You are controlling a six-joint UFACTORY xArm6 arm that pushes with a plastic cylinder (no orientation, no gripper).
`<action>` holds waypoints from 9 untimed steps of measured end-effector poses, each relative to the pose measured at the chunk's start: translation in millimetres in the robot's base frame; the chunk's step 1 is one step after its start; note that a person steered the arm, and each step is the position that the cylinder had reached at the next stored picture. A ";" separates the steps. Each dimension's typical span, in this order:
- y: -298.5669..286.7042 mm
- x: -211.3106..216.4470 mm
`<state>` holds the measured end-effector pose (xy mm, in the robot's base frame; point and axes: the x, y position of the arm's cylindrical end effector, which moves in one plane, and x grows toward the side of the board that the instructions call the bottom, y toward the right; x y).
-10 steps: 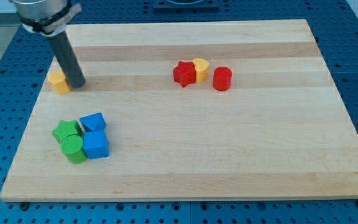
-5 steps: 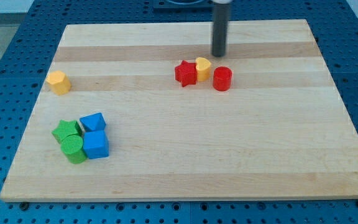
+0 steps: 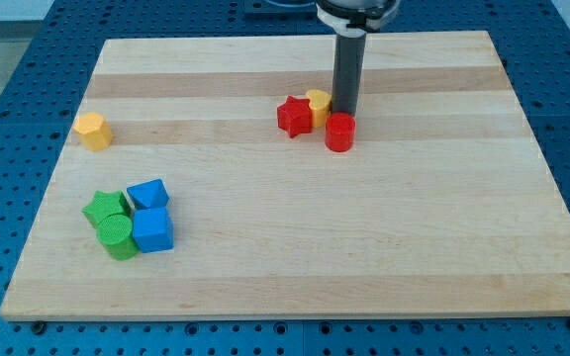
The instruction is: Push the yellow heart to the top of the yellow hexagon
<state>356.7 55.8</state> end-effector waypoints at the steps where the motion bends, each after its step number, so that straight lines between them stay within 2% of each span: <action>1: -19.0 -3.2; 4: -60.1 -45.9; 9: -192.4 -42.5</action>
<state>314.1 -136.6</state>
